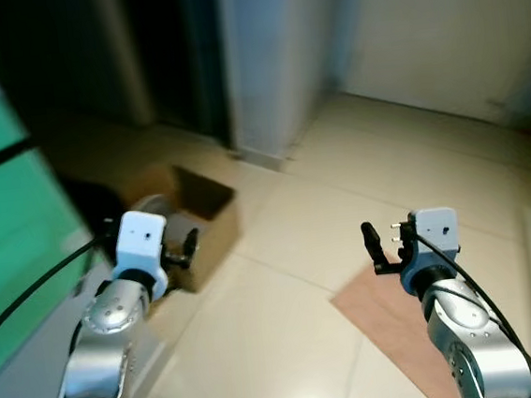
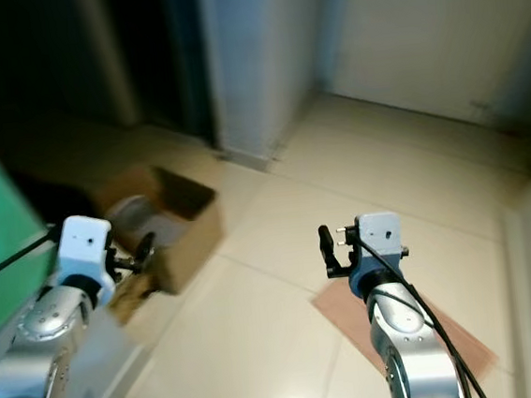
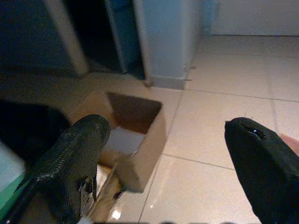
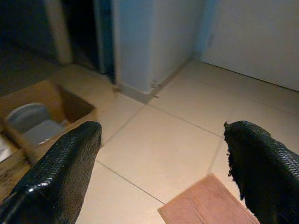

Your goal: Hang keys on a hook

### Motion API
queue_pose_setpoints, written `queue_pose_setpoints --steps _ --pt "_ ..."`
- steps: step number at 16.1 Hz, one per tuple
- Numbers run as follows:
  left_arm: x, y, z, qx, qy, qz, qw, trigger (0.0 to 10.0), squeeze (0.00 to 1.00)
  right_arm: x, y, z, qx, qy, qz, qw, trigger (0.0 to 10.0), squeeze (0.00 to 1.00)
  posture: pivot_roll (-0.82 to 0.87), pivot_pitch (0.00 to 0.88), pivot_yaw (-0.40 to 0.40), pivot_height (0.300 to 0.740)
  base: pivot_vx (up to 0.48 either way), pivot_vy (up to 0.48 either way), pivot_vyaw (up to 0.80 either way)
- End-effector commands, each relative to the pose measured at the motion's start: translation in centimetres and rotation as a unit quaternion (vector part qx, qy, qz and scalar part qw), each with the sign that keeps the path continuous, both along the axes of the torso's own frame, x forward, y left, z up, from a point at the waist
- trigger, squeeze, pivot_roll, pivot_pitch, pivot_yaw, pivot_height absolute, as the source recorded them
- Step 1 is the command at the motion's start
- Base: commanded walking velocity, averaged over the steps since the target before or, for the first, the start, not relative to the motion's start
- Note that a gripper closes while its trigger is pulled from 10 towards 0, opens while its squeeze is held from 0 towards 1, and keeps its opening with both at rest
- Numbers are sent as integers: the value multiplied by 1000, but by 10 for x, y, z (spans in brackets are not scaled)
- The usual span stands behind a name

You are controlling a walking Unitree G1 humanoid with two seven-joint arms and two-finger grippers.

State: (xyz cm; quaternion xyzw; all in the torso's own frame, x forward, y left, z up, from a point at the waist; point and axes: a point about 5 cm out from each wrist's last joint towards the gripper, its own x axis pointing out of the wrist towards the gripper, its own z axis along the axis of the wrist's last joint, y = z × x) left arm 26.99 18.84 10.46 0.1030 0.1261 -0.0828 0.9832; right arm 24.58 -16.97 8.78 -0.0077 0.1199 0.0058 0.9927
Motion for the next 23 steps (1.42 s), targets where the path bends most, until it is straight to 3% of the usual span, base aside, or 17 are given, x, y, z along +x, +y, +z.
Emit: queue_pose_setpoints --steps 1,8,16,18,20,21,23 --pt "-1 -5 1 5 2 -6 1000 10000 1000 1 -4 2 -10 -5 -3 1000 10000 1000 -50 0 -37 740 0 0 800" --pt "0 -12 2 27 -3 -20 999 10000 1000 1 -5 0 14 -4 -16 1000 10000 1000 -53 0 -21 740 0 0 800" --pt "0 -11 2 -12 34 -13 999 10000 1000 1 -2 0 40 0 -22 999 10000 1000 -54 0 -11 740 0 0 800" --pt "2 -12 3 -14 25 -9 1000 10000 1000 2 -2 1 36 -1 -25 999 10000 1000 -54 0 -12 740 0 0 800" --pt "2 -13 5 16 4 -15 1000 10000 1000 3 -4 1 31 -6 -31 999 10000 1000 -52 0 -14 740 0 0 800" --pt "2 -12 8 20 -19 1 1000 10000 1000 2 -8 -1 11 -9 -42 999 10000 1000 -49 0 -16 740 0 0 800" --pt "2 -8 7 12 -16 19 1000 10000 1000 3 -12 -1 7 -16 -61 998 10000 1000 -48 0 -15 740 0 0 800"
